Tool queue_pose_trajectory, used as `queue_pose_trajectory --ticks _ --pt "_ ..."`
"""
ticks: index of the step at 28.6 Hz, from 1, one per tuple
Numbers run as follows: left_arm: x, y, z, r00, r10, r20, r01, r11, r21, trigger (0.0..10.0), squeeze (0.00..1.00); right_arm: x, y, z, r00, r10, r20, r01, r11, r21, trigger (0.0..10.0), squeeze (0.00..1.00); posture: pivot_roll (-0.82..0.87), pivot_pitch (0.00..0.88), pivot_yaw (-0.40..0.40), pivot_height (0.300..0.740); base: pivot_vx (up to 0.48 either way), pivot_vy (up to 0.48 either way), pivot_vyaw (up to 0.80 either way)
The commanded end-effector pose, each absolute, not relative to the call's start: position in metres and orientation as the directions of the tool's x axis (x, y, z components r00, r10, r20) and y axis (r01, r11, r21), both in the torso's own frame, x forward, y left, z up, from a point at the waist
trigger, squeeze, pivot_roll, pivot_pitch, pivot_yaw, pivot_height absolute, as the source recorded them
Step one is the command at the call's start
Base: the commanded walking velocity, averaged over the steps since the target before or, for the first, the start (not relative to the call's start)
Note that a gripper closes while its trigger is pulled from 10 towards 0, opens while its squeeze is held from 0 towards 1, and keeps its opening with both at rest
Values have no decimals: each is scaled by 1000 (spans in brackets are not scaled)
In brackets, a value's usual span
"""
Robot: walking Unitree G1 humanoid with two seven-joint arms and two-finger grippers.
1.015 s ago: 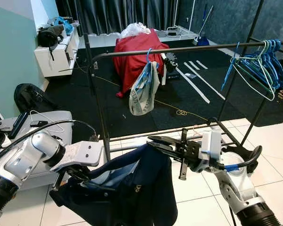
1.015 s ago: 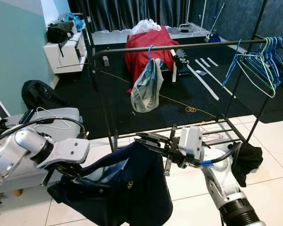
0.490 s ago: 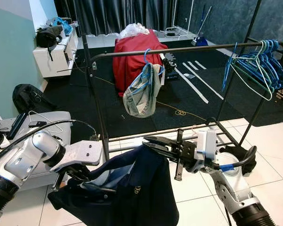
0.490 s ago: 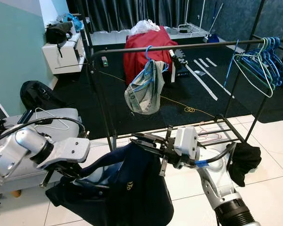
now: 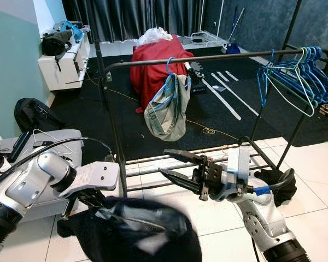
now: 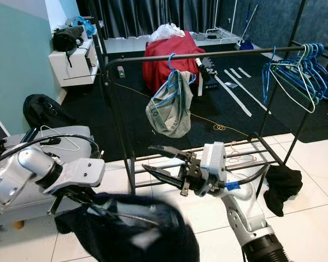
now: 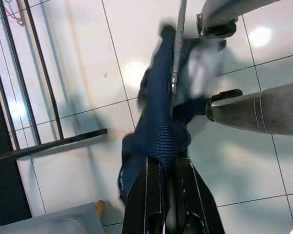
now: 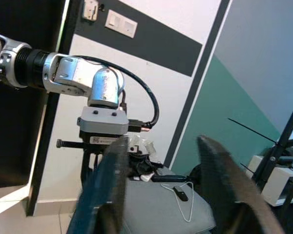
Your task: Hang hanger
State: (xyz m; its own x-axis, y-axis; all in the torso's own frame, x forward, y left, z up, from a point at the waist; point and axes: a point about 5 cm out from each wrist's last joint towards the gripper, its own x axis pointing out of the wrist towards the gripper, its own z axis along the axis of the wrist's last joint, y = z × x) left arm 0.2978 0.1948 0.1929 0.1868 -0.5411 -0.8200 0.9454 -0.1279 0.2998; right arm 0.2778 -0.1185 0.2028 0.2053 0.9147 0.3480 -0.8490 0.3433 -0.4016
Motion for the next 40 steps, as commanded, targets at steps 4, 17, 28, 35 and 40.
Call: queue_pose_trajectory --ticks 4,17,28,35,40 --pt "302 194 197 212 -526 -823 933 -143 331 0 0 272 -120 204 196 909 368 -861 339 -379 10000 0 -62 36 40 740 0 0 0" --pt "307 192 201 249 -538 -805 908 -160 388 0 0 310 -172 182 802 503 322 -540 841 31 10000 0 -70 45 46 740 0 0 0" --pt "315 190 223 315 -624 -715 903 -34 428 0 0 287 -178 106 857 515 -7 -508 846 163 10000 0 -69 51 56 740 0 0 0" --pt "319 186 240 332 -600 -728 887 -62 457 0 0 257 -136 85 568 819 -79 -810 574 120 10000 0 -62 48 54 740 0 0 0" --pt "322 187 242 339 -581 -740 880 -82 467 0 0 262 -124 119 545 826 146 -838 528 138 10000 102 -65 41 57 740 0 0 0"
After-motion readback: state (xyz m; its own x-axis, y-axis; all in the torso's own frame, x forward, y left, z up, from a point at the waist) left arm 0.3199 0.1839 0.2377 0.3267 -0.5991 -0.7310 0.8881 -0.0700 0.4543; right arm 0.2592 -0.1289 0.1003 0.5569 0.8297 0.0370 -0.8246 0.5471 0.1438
